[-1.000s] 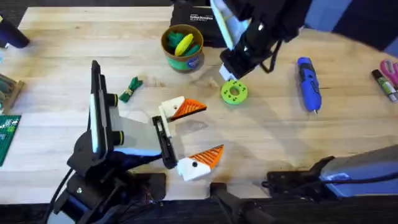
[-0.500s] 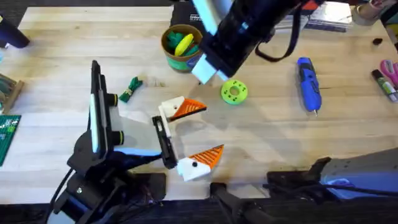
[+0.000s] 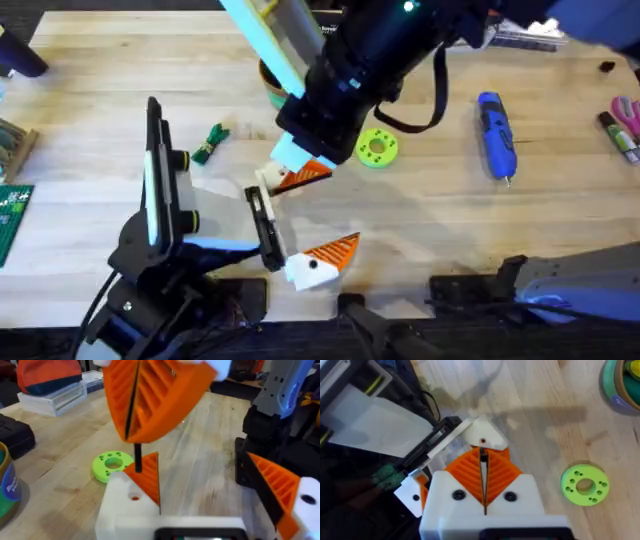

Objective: Pick up the gripper from the table and insert it into the empty holder that is missing its gripper. Then pick up a screw, insert it into the mounting hole, and use the screwdriver to tighten it. Finally, clean up the table by picking up the vegetable and placing it into the bucket.

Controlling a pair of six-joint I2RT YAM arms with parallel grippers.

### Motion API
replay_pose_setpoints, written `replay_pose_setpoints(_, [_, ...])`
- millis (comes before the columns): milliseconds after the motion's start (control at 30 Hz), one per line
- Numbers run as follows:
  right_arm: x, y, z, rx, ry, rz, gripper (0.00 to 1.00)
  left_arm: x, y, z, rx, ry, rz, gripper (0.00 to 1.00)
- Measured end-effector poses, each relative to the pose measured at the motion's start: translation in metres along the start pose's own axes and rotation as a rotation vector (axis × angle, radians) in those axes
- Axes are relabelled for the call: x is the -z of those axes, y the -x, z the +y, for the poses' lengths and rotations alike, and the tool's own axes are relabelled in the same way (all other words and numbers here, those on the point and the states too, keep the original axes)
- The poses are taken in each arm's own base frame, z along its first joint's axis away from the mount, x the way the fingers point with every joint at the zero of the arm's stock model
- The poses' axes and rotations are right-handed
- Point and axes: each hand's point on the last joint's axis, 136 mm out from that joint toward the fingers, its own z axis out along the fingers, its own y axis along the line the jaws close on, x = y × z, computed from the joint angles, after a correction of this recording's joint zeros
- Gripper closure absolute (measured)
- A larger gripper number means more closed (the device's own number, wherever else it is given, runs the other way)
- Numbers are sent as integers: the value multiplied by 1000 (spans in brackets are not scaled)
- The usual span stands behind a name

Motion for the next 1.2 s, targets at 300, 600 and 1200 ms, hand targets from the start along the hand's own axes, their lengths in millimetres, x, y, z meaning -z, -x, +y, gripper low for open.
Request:
replay_pose_setpoints(300, [-14, -1, 10, 24, 19, 38, 994, 0, 0, 0, 0, 0, 0, 15])
replay_pose_setpoints(600, [-23, -1, 5, 35, -7, 61, 994, 0, 0, 0, 7, 0, 1, 15])
replay_pose_setpoints(1200, [-23, -2, -2, 42, -48, 65, 994, 0, 0, 0, 8, 0, 0, 15])
